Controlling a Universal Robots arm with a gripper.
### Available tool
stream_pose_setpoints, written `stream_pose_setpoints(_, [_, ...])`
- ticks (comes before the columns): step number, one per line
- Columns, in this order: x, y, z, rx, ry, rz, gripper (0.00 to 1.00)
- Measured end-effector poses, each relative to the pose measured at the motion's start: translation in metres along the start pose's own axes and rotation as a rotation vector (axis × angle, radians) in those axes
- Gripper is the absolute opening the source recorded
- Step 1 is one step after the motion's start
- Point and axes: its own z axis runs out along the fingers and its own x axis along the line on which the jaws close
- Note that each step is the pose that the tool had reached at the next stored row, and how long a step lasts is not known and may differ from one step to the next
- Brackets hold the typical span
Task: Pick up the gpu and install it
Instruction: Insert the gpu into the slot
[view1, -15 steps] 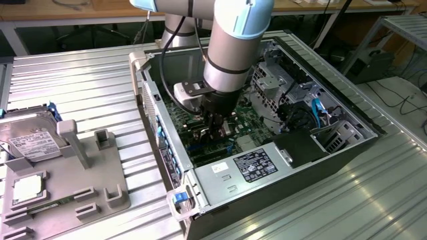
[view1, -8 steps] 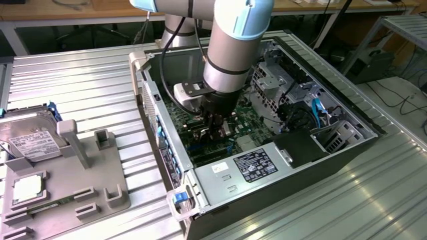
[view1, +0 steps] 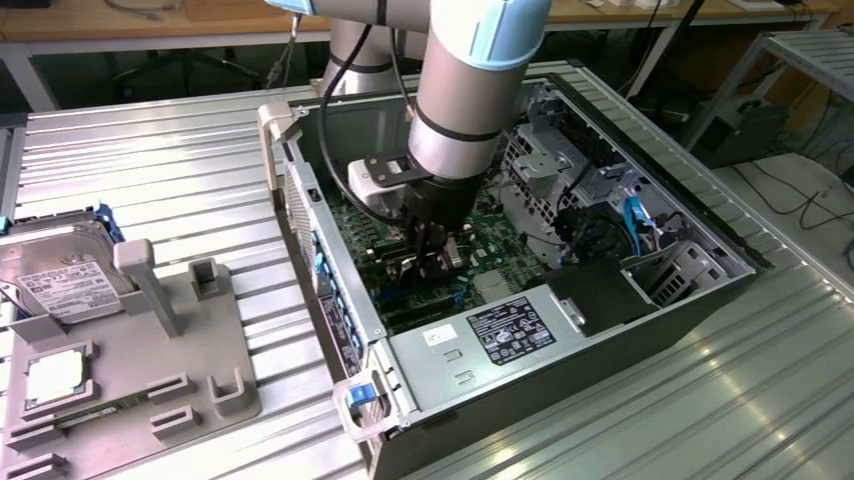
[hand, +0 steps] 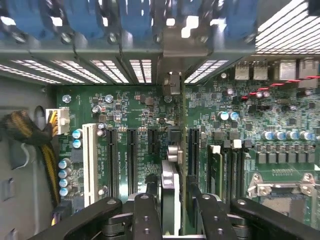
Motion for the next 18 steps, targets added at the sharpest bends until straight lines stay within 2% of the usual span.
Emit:
stream_pose_setpoints(5, [0.000, 0.0004, -0.0199, 0.0056, 0.0003, 0.000, 0.35])
stream_pose_setpoints(13, [-0.001, 0.0009, -0.0447, 0.0171, 0.0005, 0.000, 0.35])
stream_pose_setpoints(16, [-0.001, 0.0008, -0.0447, 0.0178, 0.0004, 0.000, 0.34])
stream_pose_setpoints(18, [-0.001, 0.0009, -0.0448, 0.0178, 0.0004, 0.000, 0.20])
